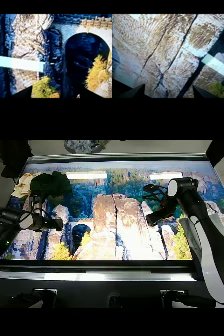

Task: Fold the shirts.

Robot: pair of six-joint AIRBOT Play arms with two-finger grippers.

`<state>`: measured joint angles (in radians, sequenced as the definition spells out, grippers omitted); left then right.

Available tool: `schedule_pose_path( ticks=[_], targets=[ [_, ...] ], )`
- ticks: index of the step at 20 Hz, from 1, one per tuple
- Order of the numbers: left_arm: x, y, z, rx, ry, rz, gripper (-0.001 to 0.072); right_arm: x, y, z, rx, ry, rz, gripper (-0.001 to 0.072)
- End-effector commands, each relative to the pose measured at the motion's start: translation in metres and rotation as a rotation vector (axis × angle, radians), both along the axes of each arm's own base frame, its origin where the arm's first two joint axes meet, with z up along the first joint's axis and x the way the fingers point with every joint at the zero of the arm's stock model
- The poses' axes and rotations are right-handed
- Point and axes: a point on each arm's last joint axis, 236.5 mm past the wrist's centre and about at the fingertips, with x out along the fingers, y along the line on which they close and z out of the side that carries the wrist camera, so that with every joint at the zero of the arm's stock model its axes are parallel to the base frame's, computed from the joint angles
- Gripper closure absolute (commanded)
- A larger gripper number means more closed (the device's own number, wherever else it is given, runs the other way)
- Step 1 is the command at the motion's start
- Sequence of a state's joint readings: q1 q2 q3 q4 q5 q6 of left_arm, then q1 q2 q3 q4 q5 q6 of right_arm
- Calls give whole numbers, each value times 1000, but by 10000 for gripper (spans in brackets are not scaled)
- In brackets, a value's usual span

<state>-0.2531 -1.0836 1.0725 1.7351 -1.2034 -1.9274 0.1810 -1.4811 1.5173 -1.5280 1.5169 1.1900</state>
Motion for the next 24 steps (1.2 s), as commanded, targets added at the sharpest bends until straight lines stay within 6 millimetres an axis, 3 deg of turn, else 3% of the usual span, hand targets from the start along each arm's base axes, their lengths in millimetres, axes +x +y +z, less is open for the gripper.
schedule_pose_path(
  ticks=[1, 18, 21, 24],
  targets=[
    [0, 0, 0, 0, 0, 0, -13, 0, 0, 0, 0, 0, 1, 31],
    [2, -1, 1, -3, -10, -2, -12, 0, 0, 0, 0, 0, 1, 31],
    [30, -10, 13, -36, -137, -24, -12, 0, 0, 0, 0, 0, 1, 31],
    [79, -12, 46, -86, -346, -17, -13, 0, 0, 0, 0, 0, 1, 31]
  ],
)
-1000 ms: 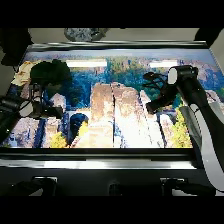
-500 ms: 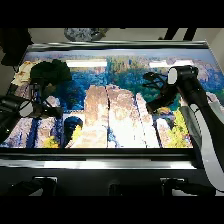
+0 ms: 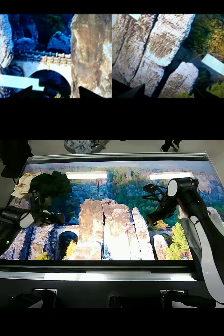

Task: Fold the shirts.

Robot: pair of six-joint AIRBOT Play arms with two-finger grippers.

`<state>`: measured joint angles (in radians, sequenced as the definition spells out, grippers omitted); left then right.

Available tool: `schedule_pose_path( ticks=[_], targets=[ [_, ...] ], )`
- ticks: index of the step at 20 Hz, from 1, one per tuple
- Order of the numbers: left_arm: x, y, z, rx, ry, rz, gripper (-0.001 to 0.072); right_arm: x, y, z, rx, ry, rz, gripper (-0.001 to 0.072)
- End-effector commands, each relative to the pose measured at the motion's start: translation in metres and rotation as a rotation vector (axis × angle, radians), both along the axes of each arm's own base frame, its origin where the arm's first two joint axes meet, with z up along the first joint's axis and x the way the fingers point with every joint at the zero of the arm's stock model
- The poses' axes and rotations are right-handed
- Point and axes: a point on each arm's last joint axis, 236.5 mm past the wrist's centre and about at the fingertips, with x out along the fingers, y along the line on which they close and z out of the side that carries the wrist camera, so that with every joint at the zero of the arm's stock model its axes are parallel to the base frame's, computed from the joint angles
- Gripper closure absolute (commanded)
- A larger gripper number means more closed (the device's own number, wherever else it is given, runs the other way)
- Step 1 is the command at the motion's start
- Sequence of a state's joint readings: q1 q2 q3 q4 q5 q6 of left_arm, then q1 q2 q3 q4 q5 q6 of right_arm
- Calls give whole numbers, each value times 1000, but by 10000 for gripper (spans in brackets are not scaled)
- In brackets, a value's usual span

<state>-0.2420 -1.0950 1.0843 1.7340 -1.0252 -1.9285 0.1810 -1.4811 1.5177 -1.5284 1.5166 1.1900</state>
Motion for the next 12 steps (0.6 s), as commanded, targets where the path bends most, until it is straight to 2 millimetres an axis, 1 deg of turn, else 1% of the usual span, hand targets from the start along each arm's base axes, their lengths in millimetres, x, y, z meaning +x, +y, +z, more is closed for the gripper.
schedule_pose_path(
  ticks=[1, 3, 4, 5, 6, 7, 8, 9, 11, 12],
  targets=[
    [57, 10, 36, -52, -199, 41, -13, 1, 0, 0, -1, -4, 1, 31],
    [102, 46, 49, -110, -228, 159, -13, 6, 1, 0, 4, -24, 0, 31],
    [129, 69, 57, -174, -247, 234, -13, 6, 1, 0, 3, -24, 0, 32],
    [153, 93, 59, -241, -259, 304, -13, 6, 1, 0, 3, -25, 0, 32],
    [176, 121, 56, -318, -256, 388, -13, 6, 1, 0, 4, -25, 0, 32],
    [188, 151, 42, -386, -225, 489, -13, 7, 1, 0, 4, -30, -1, 38],
    [193, 178, 20, -485, -161, 615, -13, 10, 2, 1, 6, -40, -1, 40],
    [195, 193, -1, -590, -104, 689, -13, 14, 3, 1, 13, -58, -3, 39],
    [209, 205, -33, -775, -66, 717, -13, 22, 5, 3, 19, -92, -4, 40],
    [215, 207, -47, -818, -63, 726, -13, 25, 5, 3, 23, -105, -9, 40]
  ],
)
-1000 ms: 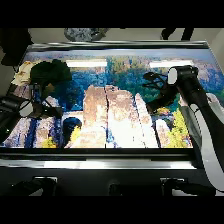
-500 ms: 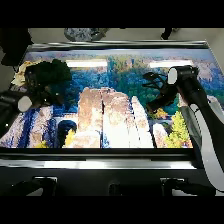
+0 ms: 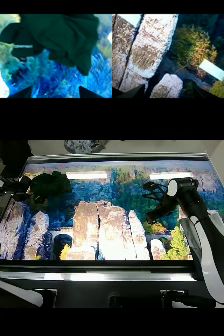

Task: Fold the shirts.

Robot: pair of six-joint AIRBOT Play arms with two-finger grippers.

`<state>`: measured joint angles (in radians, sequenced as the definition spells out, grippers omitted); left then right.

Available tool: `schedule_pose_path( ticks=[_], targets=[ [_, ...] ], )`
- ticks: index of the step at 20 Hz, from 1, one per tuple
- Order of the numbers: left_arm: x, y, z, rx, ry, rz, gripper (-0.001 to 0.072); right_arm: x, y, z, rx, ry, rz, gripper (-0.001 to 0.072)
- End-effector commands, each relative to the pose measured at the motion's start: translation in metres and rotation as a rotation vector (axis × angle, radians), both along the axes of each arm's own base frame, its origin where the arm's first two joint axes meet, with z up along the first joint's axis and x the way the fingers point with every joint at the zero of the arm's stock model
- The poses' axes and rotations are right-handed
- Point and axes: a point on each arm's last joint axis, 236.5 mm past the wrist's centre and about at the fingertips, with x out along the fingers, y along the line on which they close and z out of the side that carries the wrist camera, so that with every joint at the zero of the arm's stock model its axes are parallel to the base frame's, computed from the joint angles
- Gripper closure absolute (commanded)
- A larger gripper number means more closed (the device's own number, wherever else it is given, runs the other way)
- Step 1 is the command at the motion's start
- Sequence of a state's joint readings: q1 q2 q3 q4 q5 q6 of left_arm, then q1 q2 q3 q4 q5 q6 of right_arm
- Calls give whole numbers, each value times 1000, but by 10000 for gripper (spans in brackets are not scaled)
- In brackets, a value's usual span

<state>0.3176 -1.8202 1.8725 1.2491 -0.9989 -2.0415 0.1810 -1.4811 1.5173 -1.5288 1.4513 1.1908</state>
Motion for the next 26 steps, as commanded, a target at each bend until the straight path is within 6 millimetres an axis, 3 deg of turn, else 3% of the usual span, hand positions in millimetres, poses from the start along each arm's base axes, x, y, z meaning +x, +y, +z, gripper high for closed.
schedule_pose_path(
  ticks=[1, 3, 7, 11, 14, 16, 18, 19, 20, 22, 23, 24, 26],
  targets=[
    [25, 26, -47, -283, -25, 101, -13, 12, 3, 2, 14, -49, -14, 40],
    [41, 33, -68, -261, -58, 126, -13, 13, 3, 2, 17, -52, -30, 40],
    [75, 45, -86, -191, -178, 182, -13, 9, 3, 1, 14, -35, -29, 40],
    [92, 62, -92, -146, -265, 247, -13, 2, 3, 0, 17, -7, -29, 40],
    [98, 61, -100, -142, -284, 266, -7, -2, 8, 0, 37, 12, -35, 40],
    [99, 56, -107, -164, -274, 275, 225, -3, 10, 0, 45, 18, -34, 40],
    [100, 49, -112, -193, -267, 277, 595, -5, 10, 0, 46, 23, -34, 40],
    [101, 46, -112, -203, -265, 277, 679, -6, 10, 0, 45, 28, -33, 40],
    [101, 43, -112, -210, -264, 274, 680, -6, 10, 0, 44, 28, -33, 40],
    [104, 36, -97, -212, -287, 258, 682, -6, 9, 0, 42, 28, -33, 40],
    [108, 31, -75, -157, -327, 209, 684, -6, 8, 0, 38, 29, -33, 39],
    [111, 24, -48, -73, -375, 134, 683, -8, 7, -1, 34, 35, -33, 39],
    [108, -14, 31, 182, -477, -135, 683, -11, 7, -1, 31, 51, -32, 39]
  ],
)
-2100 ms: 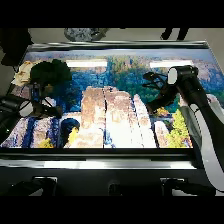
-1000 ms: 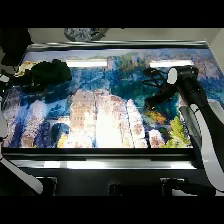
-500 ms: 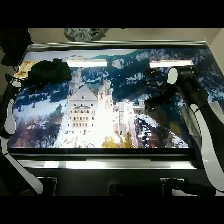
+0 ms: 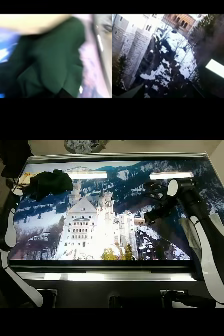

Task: Fold the shirts.

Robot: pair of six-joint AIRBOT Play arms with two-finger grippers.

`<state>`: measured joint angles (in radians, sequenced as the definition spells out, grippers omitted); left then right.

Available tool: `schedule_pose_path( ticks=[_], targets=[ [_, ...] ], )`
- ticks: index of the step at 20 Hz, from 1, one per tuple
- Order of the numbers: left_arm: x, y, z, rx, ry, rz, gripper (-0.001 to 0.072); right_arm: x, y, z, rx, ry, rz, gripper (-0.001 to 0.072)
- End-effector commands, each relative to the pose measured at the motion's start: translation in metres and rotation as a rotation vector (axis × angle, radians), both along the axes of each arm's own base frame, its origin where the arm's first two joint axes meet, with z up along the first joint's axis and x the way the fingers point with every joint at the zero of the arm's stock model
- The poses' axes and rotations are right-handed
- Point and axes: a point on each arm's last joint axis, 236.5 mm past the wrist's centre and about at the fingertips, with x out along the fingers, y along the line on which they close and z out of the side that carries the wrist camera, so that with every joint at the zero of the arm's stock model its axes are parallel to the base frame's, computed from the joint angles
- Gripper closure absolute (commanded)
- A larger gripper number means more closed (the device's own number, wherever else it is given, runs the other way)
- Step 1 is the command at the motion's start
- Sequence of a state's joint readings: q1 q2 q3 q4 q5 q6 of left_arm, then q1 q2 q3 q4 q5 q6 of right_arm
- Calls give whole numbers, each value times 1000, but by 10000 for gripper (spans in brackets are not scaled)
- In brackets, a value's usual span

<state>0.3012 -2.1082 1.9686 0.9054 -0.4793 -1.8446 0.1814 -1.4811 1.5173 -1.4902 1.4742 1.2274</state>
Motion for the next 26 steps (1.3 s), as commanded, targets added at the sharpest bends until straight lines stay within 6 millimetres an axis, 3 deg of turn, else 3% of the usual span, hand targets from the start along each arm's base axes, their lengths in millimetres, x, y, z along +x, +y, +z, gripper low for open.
schedule_pose_path(
  ticks=[1, 4, 7, 9, 10, 11, 13, 16, 18, 20, 22, 23, 24, 25, 26],
  targets=[
    [-9, -57, 115, 404, -154, -280, 684, -8, -3, -1, -14, 36, 3, 39],
    [-65, -136, 263, 562, -350, -438, 684, -15, -15, -3, -70, 59, 59, 39],
    [-162, -212, 389, 626, -549, -548, 683, -35, -33, -2, -144, 141, 101, 38],
    [-231, -258, 435, 650, -634, -657, 683, -45, -55, 13, -231, 147, 103, 38],
    [-262, -281, 442, 657, -640, -730, 683, -47, -68, 28, -281, 113, 89, 38],
    [-287, -299, 438, 655, -618, -799, 683, -49, -79, 45, -316, 66, 73, 38],
    [-327, -334, 412, 637, -538, -956, 683, -57, -90, 79, -341, -34, 48, 38],
    [-366, -390, 340, 584, -385, -1220, 683, -79, -94, 126, -320, -171, 22, 38],
    [-386, -427, 276, 530, -261, -1372, 682, -98, -97, 149, -307, -228, 6, 38],
    [-412, -457, 191, 477, -77, -1516, 682, -114, -100, 164, -298, -267, -6, 38],
    [-433, -479, 108, 437, 77, -1583, 682, -122, -101, 174, -290, -305, -12, 38],
    [-436, -486, 75, 429, 129, -1586, 680, -123, -102, 176, -289, -312, -14, 39],
    [-436, -488, 51, 413, 189, -1579, 606, -123, -101, 176, -287, -310, -12, 39],
    [-432, -487, 41, 396, 239, -1575, 207, -123, -99, 175, -279, -308, -9, 39],
    [-423, -479, 43, 390, 276, -1564, -4, -123, -95, 173, -264, -300, 1, 38]
  ],
)
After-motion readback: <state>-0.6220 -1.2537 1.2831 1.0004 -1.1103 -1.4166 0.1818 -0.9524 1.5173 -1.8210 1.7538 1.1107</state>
